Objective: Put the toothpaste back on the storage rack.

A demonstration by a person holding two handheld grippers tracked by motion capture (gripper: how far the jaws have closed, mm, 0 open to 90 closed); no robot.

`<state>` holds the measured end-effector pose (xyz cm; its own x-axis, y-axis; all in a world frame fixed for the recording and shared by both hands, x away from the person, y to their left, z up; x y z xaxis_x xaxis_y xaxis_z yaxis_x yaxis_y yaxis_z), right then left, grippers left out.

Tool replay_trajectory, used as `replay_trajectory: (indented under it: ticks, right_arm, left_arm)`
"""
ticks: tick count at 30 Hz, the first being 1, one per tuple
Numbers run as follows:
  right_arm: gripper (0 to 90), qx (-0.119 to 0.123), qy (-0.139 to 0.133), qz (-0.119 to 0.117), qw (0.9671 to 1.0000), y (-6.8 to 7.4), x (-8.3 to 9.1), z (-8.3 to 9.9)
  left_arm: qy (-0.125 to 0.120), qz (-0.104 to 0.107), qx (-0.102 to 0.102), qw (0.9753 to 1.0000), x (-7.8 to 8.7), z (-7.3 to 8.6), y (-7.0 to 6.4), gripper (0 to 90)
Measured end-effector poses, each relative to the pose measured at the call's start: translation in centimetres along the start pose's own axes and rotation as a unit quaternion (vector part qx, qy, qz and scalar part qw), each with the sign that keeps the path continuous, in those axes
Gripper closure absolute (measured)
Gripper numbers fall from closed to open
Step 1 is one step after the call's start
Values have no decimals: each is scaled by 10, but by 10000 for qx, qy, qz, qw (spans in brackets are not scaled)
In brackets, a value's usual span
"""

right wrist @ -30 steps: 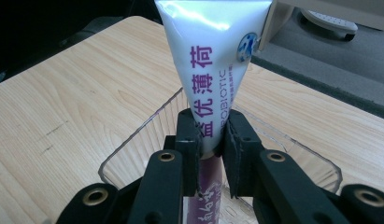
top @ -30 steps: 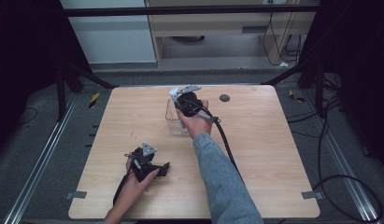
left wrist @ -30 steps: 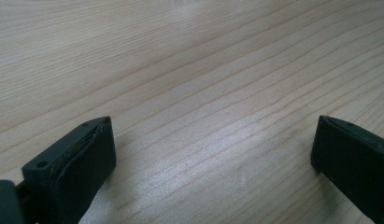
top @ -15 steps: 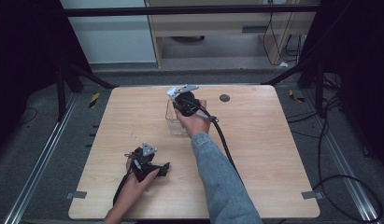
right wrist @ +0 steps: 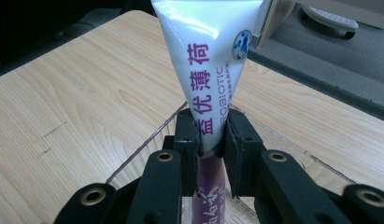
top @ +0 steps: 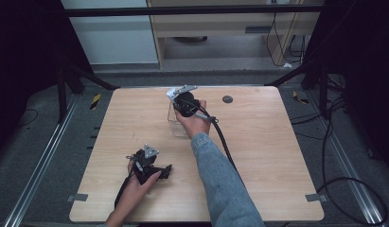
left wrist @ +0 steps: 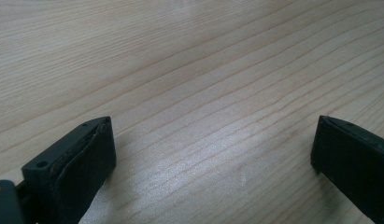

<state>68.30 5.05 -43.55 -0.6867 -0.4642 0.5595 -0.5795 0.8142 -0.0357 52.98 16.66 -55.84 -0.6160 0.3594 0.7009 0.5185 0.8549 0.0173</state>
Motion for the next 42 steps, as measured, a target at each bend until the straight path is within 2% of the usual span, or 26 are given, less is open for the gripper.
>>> replay_trajectory:
  ticks: [9, 22, 29, 42]
  right_arm:
    - [754, -55, 84, -68, 9999, 1, -5, -2]
    - [793, 1, 213, 1, 9998, -3, -5, 1]
    - [813, -79, 212, 45, 9997, -9, -3, 1]
    - [810, -88, 200, 49, 9997, -9, -3, 2]
  left_arm:
    - [2, 2, 0, 10000, 0, 0, 0, 0]
    - [1, 1, 1, 10000, 0, 0, 0, 0]
    - [0, 1, 1, 10000, 0, 0, 0, 0]
    - [1, 1, 0, 10000, 0, 0, 0, 0]
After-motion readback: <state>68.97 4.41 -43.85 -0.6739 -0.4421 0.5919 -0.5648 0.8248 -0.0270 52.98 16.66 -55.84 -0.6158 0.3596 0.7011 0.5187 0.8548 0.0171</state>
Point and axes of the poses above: each handheld gripper's, and its own axes: x roughly backward along the jaws, z roughly out of its underside, y roughly to its left, the point moved 7 cm from there along -x, roughly forward along the jaws
